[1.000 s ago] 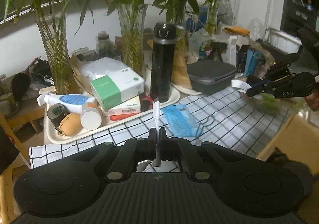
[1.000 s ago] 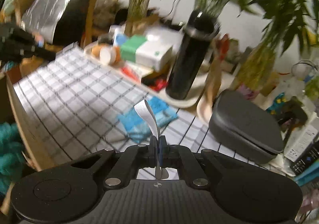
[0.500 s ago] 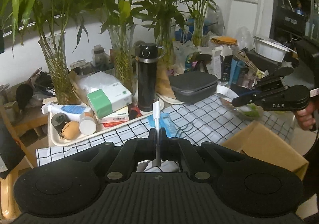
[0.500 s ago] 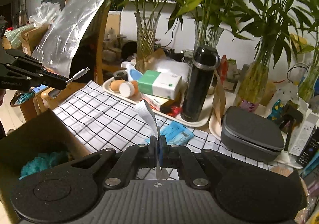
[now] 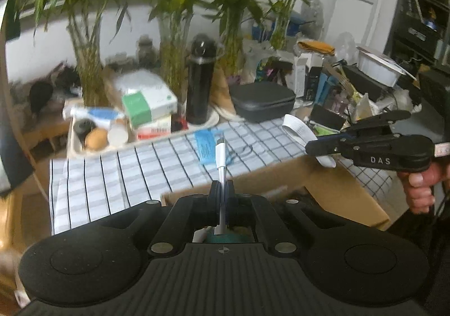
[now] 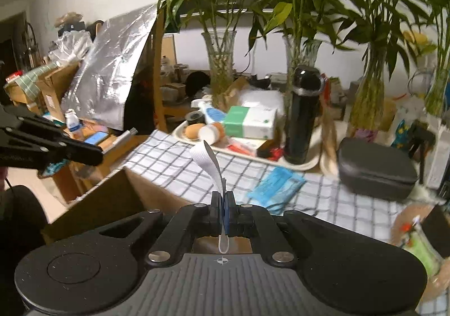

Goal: Organize soft objects
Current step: 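Carry the white stick and strip into the cardboard box and open both tools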

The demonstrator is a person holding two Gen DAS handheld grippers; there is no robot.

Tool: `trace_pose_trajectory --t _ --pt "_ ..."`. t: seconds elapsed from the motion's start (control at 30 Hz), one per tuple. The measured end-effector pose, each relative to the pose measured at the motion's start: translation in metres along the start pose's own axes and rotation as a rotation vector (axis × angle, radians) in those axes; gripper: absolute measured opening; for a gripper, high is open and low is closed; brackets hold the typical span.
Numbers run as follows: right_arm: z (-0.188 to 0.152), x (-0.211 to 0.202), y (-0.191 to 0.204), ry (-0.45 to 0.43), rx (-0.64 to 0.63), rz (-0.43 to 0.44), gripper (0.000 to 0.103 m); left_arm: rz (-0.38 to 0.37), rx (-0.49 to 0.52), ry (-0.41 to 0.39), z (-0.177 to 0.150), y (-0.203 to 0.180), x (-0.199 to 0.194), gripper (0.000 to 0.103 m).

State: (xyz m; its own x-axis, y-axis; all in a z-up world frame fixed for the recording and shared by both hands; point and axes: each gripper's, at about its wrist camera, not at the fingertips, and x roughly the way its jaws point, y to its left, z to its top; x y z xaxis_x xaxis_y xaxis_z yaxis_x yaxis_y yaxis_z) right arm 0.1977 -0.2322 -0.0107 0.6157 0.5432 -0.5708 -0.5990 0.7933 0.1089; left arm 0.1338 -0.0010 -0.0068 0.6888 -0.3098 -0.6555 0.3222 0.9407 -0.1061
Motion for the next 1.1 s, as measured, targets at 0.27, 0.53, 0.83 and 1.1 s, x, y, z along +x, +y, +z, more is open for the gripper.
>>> trace_pose_trajectory --t 0.27,0.53,0.83,1.1 --pt "-0.013 -0.003 0.021 0.034 0.041 0.041 0.004 0.016 -0.096 0.064 -0.017 0.002 -0.002 0.025" --pt "-0.021 -0.004 0.028 0.057 0.098 0.052 0.004 0.080 -0.127 0.037 -0.027 0.010 -0.018 0.048" --pt "-0.020 -0.004 0.029 0.054 0.177 0.104 0.004 0.104 -0.114 0.024 -0.036 0.011 -0.027 0.048" --pt "-0.017 0.011 0.043 0.118 0.168 0.152 0.008 0.108 -0.091 0.029 -0.040 0.007 -0.029 0.048"
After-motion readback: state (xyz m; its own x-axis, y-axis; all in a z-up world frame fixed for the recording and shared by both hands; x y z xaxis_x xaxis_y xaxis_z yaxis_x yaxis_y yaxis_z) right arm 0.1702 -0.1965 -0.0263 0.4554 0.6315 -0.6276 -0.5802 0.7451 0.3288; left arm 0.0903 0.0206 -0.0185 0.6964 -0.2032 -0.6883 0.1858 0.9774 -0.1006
